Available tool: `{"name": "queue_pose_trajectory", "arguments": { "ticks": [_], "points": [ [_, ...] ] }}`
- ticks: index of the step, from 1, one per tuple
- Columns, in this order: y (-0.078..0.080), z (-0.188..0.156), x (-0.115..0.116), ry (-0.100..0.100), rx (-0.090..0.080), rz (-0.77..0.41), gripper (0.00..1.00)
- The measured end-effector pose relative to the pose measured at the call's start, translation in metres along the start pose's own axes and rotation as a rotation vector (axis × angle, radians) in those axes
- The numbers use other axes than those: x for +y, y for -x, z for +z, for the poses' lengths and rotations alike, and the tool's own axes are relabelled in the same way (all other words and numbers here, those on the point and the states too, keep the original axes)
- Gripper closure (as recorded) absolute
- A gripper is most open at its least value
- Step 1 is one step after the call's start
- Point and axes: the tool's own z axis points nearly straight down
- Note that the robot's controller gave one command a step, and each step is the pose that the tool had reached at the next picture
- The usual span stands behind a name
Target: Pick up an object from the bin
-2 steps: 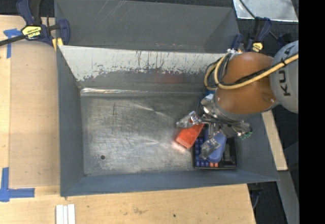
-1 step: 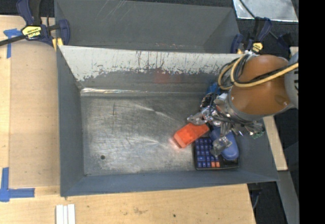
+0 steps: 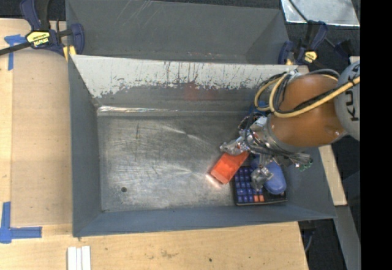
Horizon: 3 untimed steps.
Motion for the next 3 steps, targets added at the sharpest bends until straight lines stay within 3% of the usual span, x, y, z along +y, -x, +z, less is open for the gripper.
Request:
{"name": "queue_pose_trajectory", "arguments": {
  "ticks": [1,2,3],
  "points": [
    [0.0,0.0,0.0,0.0,0.0,0.0,1.0],
    [0.015,-0.008,0.024,0.009,0.015,0.043,1.0],
    [0.01,-0.005,0.015,0.021,0.009,0.063,1.0]
  ]
}}
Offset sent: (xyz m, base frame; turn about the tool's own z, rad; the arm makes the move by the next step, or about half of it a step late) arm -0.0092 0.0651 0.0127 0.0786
